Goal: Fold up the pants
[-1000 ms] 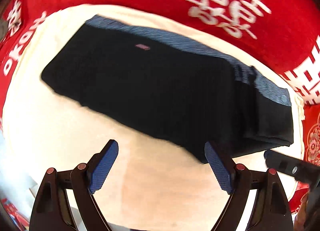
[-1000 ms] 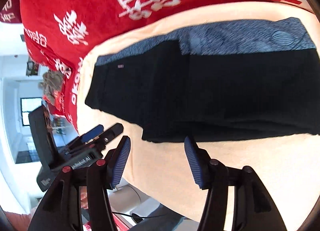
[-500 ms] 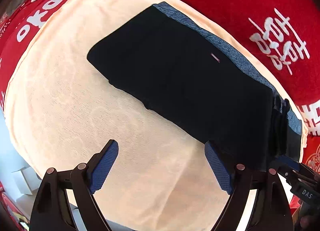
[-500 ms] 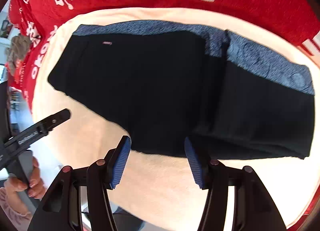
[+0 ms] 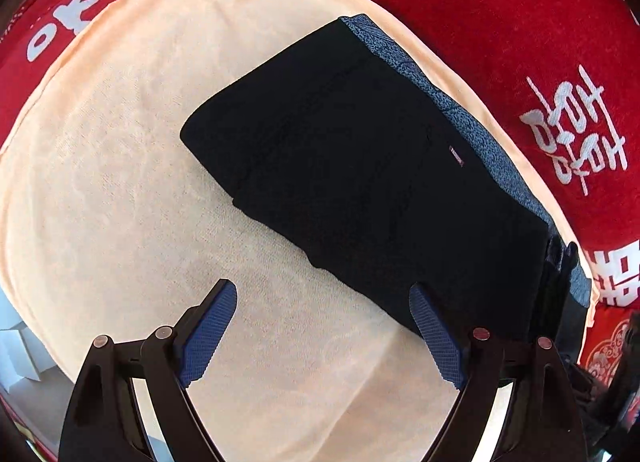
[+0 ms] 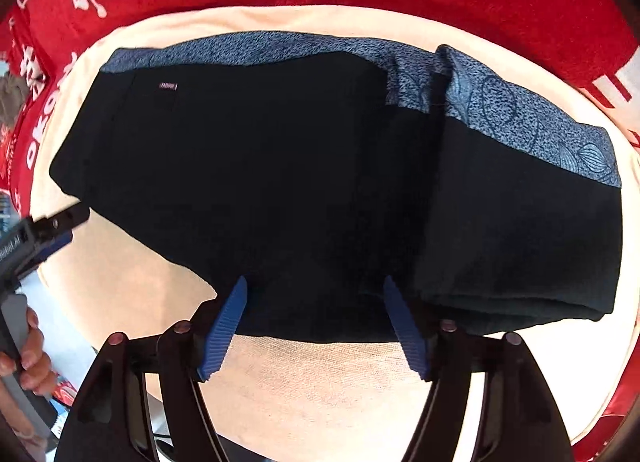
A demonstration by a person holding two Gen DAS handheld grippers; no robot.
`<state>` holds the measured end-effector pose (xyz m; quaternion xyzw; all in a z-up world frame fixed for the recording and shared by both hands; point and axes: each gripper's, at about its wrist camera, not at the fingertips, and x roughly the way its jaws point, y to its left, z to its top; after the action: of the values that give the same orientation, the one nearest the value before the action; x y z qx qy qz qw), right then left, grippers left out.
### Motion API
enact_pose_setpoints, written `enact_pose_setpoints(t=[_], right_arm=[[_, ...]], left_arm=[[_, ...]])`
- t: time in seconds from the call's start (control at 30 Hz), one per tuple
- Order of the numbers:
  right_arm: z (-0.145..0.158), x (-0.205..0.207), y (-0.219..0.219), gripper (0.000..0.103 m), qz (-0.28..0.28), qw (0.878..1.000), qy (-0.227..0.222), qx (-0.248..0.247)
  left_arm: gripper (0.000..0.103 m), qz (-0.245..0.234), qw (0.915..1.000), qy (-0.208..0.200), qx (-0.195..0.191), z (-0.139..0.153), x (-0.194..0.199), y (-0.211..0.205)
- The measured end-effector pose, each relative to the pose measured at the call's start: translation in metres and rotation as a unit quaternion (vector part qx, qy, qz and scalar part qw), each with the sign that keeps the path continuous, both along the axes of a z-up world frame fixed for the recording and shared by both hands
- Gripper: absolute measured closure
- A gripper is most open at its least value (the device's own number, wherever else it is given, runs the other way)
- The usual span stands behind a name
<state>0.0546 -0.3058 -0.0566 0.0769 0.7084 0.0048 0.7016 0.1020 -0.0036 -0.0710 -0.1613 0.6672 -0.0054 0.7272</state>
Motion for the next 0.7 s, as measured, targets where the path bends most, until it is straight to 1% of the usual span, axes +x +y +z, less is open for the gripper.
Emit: enact_pose_setpoints(t=[0.1,0.53,0.63,0.7], right_arm=[[-0.002,-0.002,-0.002,0.025,-0.005,1.000,0.007,0.005],[-0.007,-0.009,0.004,0.024,-0.001,1.000,0.011,0.008],[-0.009,-0.009,0.008,0.024,-0.002,1.000,0.012,0.009],[-0.011,-0.011,0.012,0.024,-0.004,1.000,0.012,0.010]], left_arm=[[0.014,0.002,1.0000,0.002,-0.006,-0.005,0.004,0.000],[0.014,0.000,0.9998,-0.008,-0.019,-0.016,0.017,-0.008],[0.014,0.003,0.9994,-0.016,-0.032,-0.017,0.019,-0.007],[0.014,0.009,0.9987,-0.022,-0.046,-0.021,0.023,-0.014]])
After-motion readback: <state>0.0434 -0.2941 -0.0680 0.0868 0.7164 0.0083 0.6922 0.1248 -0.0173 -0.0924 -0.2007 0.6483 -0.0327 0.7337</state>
